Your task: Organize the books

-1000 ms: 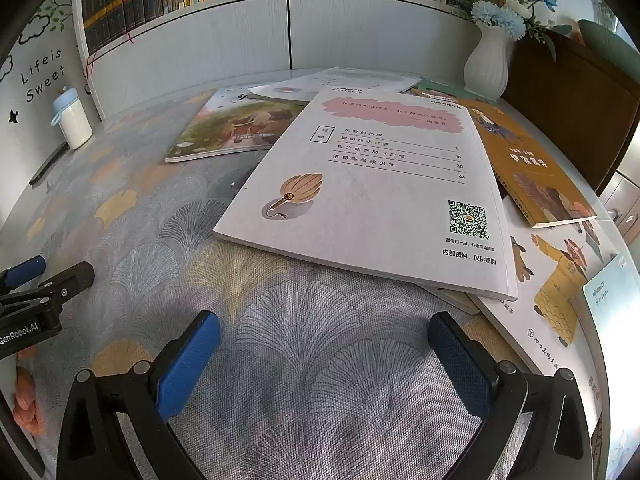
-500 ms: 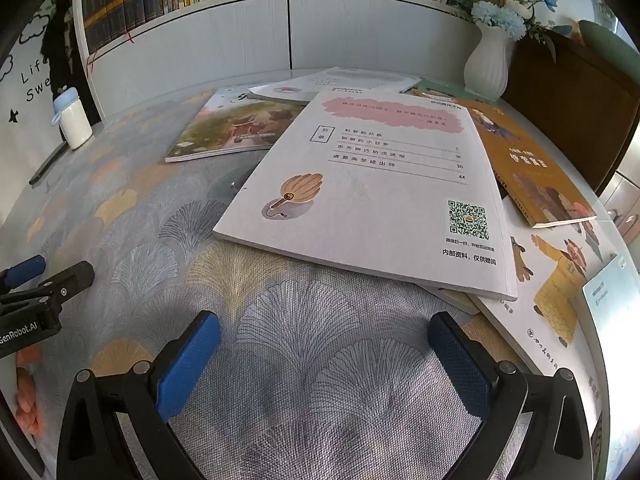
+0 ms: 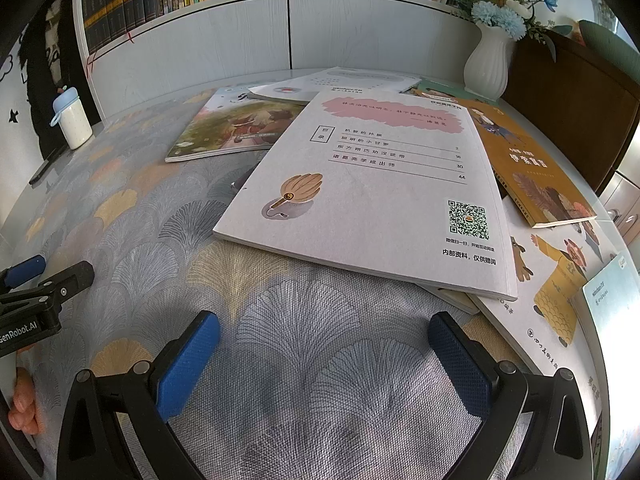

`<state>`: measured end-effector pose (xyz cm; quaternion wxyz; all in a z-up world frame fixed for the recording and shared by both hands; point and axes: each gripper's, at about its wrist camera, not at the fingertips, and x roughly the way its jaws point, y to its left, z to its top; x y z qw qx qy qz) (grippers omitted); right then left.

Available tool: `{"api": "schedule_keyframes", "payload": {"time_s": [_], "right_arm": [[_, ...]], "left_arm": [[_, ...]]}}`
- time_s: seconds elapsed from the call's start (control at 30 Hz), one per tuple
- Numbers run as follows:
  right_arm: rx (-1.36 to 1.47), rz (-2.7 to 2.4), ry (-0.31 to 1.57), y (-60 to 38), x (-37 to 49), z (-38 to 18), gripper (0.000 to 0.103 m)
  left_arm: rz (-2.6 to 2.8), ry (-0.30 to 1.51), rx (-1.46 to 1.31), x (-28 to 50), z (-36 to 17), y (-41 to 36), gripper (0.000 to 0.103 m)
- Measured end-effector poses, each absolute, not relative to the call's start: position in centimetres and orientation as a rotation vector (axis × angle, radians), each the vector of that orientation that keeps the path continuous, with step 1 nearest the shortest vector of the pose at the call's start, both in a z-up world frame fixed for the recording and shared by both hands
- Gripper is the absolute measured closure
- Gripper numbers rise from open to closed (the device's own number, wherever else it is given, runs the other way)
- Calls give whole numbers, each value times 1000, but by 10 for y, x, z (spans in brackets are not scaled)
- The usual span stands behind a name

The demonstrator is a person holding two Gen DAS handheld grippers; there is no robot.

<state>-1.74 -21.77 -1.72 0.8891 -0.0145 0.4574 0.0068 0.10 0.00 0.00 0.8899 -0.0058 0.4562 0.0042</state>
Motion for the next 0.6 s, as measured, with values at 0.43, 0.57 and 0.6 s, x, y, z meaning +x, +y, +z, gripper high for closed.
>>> {"api": "schedule_keyframes", "payload": {"time_s": [0.43,0.57,0.6], "right_arm": [[-27,10,950,-214,-17,-17,0],[-27,9,950,-214,-17,-17,0],[-27,9,950,-214,-17,-17,0]], "left_arm": [[8,948,-12,1,0,0,0],[8,948,-13,1,0,0,0],[8,947,-13,1,0,1,0]]}}
